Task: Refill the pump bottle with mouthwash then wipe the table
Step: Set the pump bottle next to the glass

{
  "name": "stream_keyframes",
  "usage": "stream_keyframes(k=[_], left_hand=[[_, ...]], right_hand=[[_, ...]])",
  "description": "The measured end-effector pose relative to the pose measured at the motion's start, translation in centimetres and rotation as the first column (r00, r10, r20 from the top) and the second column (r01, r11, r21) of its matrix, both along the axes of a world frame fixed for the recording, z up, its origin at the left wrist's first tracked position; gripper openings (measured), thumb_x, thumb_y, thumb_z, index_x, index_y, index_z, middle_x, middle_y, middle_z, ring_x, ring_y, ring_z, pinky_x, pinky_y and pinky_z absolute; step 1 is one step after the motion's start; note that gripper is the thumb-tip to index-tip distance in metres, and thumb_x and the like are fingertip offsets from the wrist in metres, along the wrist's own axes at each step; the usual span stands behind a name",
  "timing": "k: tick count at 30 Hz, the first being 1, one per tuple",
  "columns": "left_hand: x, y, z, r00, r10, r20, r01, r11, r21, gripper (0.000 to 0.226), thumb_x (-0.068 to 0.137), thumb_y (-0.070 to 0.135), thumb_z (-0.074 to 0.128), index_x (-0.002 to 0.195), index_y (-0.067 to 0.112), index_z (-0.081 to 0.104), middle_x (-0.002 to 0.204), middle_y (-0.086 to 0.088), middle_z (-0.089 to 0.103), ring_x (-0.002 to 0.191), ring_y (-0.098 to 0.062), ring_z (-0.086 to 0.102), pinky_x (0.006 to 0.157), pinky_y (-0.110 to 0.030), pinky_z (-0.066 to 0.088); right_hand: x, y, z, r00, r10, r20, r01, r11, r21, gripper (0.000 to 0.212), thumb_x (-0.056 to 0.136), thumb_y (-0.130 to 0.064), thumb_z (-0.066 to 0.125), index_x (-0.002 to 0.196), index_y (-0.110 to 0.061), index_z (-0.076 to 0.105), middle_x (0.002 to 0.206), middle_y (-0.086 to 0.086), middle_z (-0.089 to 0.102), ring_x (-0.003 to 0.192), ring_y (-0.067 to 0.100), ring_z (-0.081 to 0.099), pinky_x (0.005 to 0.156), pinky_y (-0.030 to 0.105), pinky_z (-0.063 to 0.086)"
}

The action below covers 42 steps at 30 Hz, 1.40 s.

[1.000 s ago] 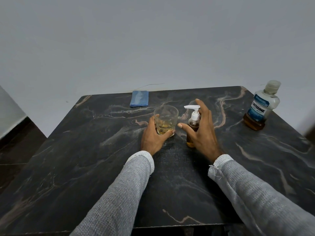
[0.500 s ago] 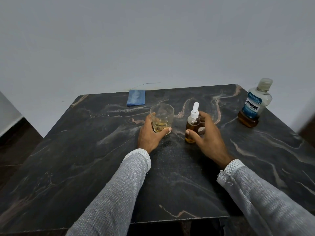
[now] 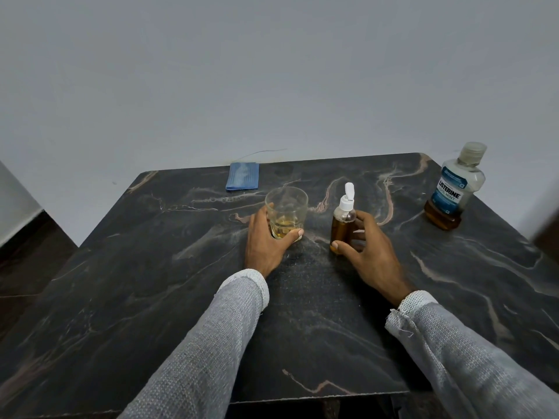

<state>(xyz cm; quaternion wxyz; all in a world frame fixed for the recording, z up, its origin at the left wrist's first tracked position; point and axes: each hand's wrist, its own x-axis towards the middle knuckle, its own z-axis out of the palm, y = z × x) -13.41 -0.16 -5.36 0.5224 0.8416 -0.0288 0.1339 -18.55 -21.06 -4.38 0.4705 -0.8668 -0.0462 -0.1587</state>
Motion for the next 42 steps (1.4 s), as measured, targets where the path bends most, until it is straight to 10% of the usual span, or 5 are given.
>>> stream_keyframes(k=[8,25,42], left_hand=[[1.8,-0.3,0.2,0.998,0.046,-0.043,-0.046,0.999,0.001,0.077,0.065,0.038,0.086,0.128,0.021,0.045,0.127,0.001,0.054,0.117,-0.02,0.055,0.1,-0.041,0.048],[15.9,0.1,1.8,0.998,0.035,-0.052,-0.022,0.974,0.226,0.069,0.073,0.036,0.082,0.128,0.014,0.047,0.13,-0.007,0.059,0.118,-0.027,0.055,0.093,-0.033,0.042],[24.3,-0.3,-0.8,0.998,0.056,0.023,-0.06,0.962,0.265,0.059,0.084,0.038,0.072,0.131,0.013,0.046,0.132,-0.007,0.06,0.12,-0.027,0.056,0.094,-0.035,0.045]], right_hand=[[3.2,-0.1,0.0,0.998,0.027,-0.065,-0.024,0.999,0.045,0.063,0.082,-0.016,0.075,0.135,-0.022,0.041,0.126,-0.005,0.052,0.1,0.001,0.056,0.074,0.003,0.043],[18.8,0.4,1.0,0.985,-0.003,-0.17,-0.01,0.997,-0.08,0.07,0.084,-0.02,0.074,0.141,-0.022,0.034,0.14,0.007,0.052,0.12,0.026,0.057,0.106,0.051,0.042],[29.5,0.3,-0.1,0.988,-0.08,-0.132,0.061,0.988,-0.141,0.065,0.086,-0.029,0.072,0.14,-0.025,0.036,0.135,0.002,0.058,0.124,0.025,0.054,0.111,0.054,0.03]])
